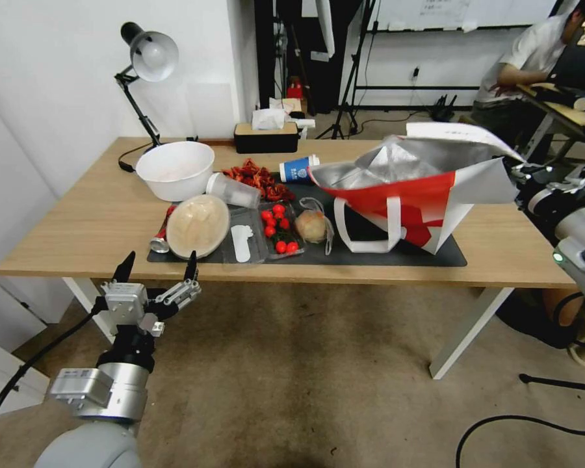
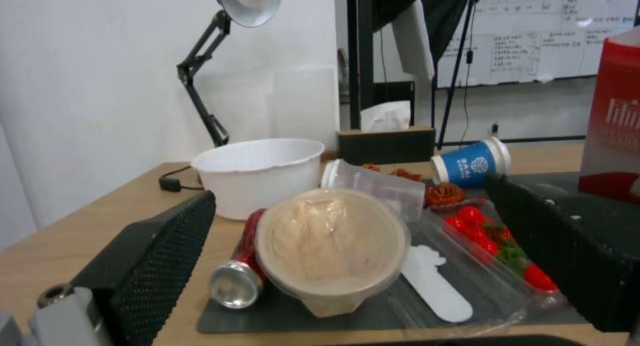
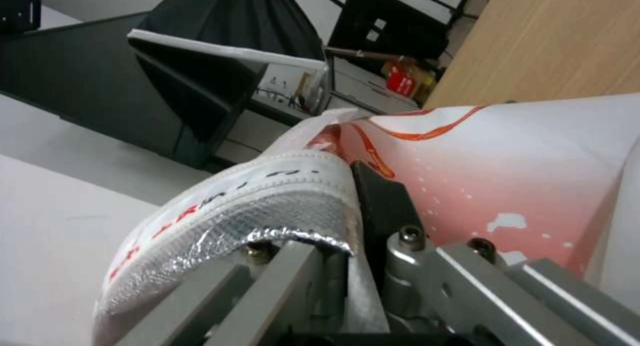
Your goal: Pick up the food delivery bag from the floor and place it on the table.
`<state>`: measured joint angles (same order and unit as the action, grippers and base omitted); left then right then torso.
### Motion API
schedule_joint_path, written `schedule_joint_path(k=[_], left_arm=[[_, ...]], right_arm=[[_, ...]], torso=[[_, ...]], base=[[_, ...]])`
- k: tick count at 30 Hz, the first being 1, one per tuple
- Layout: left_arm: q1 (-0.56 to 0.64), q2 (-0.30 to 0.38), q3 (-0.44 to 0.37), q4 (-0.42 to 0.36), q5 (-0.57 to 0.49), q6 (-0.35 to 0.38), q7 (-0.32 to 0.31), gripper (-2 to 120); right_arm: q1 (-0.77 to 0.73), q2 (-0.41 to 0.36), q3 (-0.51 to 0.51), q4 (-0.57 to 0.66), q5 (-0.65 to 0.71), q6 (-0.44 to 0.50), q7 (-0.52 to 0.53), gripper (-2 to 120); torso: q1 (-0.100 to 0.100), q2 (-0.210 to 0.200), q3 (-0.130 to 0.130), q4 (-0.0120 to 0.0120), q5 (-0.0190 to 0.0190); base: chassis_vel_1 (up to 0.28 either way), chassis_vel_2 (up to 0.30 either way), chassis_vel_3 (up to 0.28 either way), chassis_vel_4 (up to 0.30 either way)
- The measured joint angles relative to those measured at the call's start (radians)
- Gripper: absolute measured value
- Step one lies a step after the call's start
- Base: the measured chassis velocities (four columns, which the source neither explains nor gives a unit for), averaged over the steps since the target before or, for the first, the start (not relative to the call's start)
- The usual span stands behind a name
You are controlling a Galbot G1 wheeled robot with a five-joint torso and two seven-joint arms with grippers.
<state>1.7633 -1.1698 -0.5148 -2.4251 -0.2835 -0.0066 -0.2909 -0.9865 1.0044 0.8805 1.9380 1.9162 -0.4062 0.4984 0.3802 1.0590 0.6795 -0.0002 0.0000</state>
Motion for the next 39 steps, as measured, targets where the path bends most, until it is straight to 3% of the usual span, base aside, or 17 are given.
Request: schedule_joint_path(k=[8, 13, 24, 28, 35, 39], left_arm=[[-0.005, -0.02, 0.057, 0.027, 0.048, -0.012, 0.0, 100], [-0.003, -0.024, 0.065, 0.034, 0.061, -0.018, 0.0, 100], [-0.009, -0.029, 0.067, 0.038, 0.067, -0.02, 0.003, 100], [-0.005, -0.028, 0.065, 0.037, 0.067, -0.026, 0.003, 100], [-0.015, -0.025, 0.072, 0.038, 0.067, -0.017, -0.005, 100], [-0.031, -0.014, 0.073, 0.043, 0.063, 0.011, -0.025, 100]], right_arm=[[0.044, 0.006, -0.004, -0.067, -0.011, -0.026, -0.059, 34], [0.055, -0.009, 0.008, -0.078, -0.001, -0.029, -0.096, 48], [0.043, -0.016, 0.009, -0.09, -0.022, -0.079, -0.178, 92], [0.026, -0.023, 0.025, -0.08, -0.029, -0.09, -0.205, 100], [0.004, -0.038, 0.056, -0.05, -0.036, -0.105, -0.26, 100], [-0.035, -0.087, 0.092, -0.001, -0.064, -0.123, -0.342, 100]], torso=[[0.0, 0.0, 0.0, 0.0002, 0.0001], [0.0, 0.0, 0.0, 0.0001, 0.0], [0.0, 0.0, 0.0, 0.0002, 0.0], [0.0, 0.0, 0.0, 0.0001, -0.0003], [0.0, 0.0, 0.0, 0.0002, 0.0002], [0.0, 0.0, 0.0, 0.0003, -0.0001]], base=[[0.0, 0.0, 0.0, 0.0], [0.0, 0.0, 0.0, 0.0], [0.0, 0.0, 0.0, 0.0], [0.0, 0.0, 0.0, 0.0], [0.0, 0.0, 0.0, 0.0], [0.0, 0.0, 0.0, 0.0]])
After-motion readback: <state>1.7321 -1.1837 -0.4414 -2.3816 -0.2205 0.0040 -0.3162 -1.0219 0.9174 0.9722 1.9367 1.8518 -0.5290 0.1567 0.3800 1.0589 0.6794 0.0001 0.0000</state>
